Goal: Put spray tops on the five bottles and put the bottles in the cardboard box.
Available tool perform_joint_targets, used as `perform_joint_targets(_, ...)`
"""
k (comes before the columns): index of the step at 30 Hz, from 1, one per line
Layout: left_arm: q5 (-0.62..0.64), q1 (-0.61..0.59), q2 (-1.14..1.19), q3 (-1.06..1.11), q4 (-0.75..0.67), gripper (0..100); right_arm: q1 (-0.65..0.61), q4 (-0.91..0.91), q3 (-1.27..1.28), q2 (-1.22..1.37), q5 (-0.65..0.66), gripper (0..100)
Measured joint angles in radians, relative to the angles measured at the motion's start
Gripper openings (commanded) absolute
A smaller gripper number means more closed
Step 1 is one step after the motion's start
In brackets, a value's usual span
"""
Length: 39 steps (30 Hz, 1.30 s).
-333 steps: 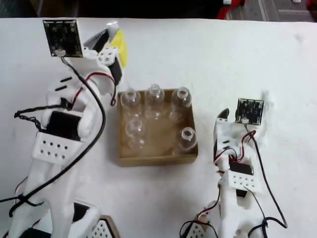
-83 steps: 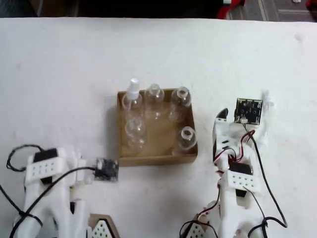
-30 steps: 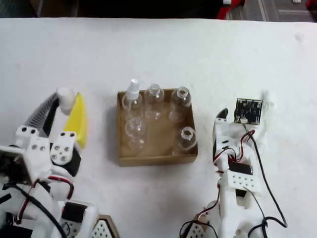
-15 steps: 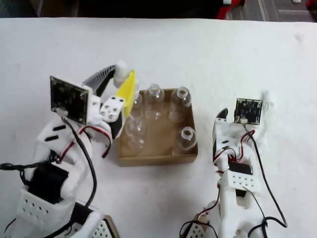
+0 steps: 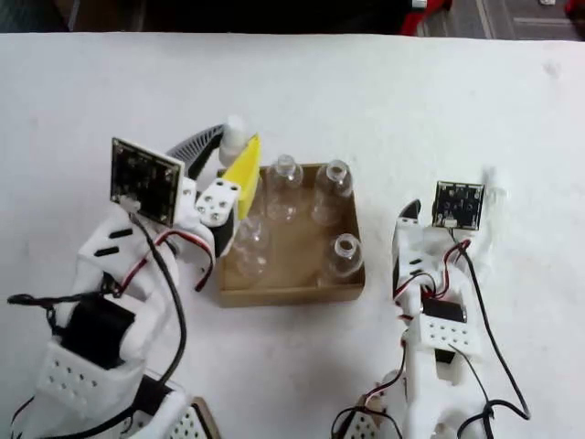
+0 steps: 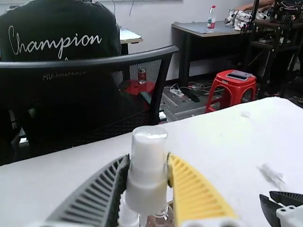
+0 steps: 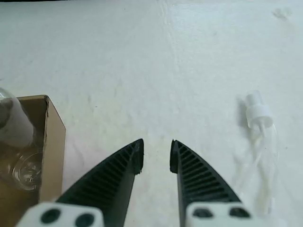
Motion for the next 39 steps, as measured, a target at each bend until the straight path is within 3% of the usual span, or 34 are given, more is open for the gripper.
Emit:
perform_joint_targets(31, -0.003, 0.005, 0.002, 0.227, -0.08, 2, 0.0, 0.0, 0.0, 0.0, 0.0, 8.0)
perform_joint_targets(39, 0.081, 0.055, 0.002, 0.285, -0.081, 2, 0.0, 0.0, 0.0, 0.0, 0.0, 8.0)
